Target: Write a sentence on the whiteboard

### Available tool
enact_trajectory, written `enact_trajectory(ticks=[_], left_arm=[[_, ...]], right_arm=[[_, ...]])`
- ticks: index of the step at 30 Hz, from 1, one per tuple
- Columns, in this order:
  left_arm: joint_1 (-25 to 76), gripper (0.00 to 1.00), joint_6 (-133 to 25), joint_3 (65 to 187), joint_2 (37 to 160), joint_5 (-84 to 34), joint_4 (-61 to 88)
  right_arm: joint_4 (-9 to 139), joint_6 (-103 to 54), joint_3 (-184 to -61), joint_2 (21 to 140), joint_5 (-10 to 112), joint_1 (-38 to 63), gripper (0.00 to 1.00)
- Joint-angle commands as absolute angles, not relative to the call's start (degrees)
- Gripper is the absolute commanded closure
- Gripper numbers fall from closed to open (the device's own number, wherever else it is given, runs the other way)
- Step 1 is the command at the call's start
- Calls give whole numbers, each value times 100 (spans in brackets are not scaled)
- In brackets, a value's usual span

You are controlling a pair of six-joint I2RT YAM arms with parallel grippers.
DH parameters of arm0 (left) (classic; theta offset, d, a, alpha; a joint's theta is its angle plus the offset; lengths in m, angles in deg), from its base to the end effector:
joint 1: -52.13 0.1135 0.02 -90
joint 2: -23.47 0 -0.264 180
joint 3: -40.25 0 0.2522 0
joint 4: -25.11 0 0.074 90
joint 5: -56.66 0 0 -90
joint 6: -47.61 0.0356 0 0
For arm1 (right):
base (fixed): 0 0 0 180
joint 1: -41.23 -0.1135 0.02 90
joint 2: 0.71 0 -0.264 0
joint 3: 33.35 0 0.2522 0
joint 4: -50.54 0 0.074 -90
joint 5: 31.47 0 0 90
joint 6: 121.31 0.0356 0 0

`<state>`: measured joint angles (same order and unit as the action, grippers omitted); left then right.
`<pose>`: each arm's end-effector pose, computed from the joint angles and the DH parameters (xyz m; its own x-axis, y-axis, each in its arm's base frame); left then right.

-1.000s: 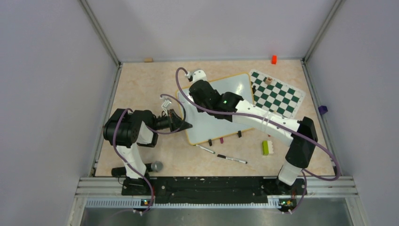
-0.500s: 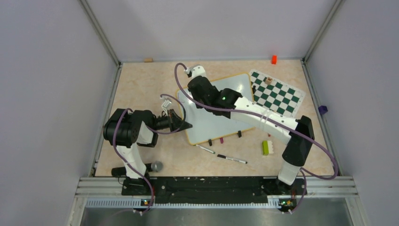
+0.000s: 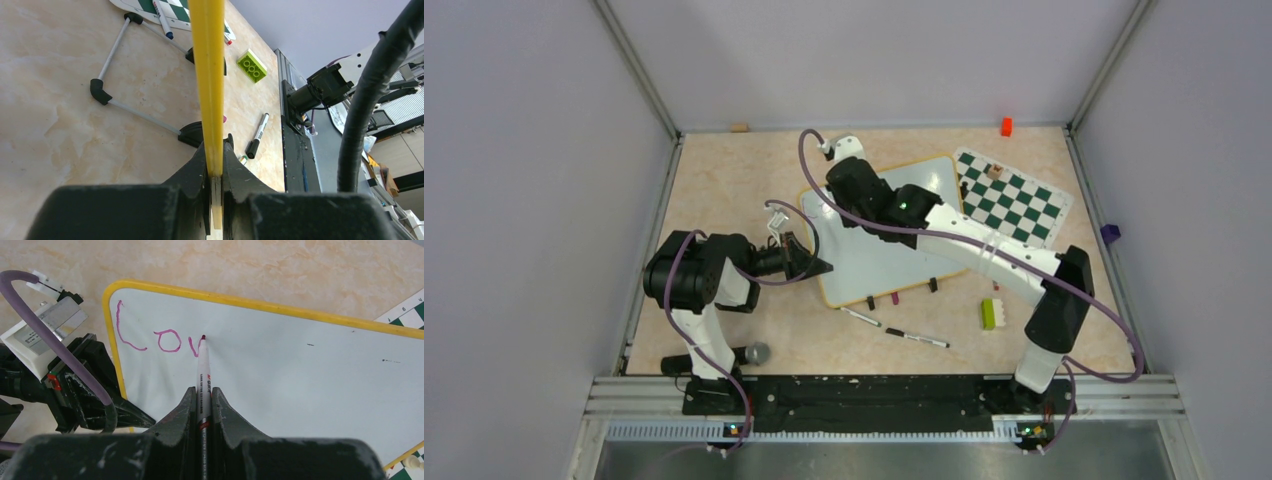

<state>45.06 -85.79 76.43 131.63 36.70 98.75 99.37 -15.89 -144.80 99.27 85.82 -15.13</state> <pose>0.2603 -0.0660 0.1270 -0.6486 -0.1559 -0.7450 0.7277 0.1597 -0.6670 0.2335 0.3214 0.3596 -0.4671 -0.2754 -0.8402 -0.4292 0.9014 -0.0569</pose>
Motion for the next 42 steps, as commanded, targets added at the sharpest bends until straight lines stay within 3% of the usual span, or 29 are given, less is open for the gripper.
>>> enact_trajectory(ticks=[1,42], left_arm=[[4397,100,-8249,7715,13202,3900,10415],[4396,100,-8240,7715,13201,3909,10416]], right_arm=[[9774,-1637,-14473,9420,8463,-1433,100],[9936,-1410,-14111,9562,8741,-1226,100]])
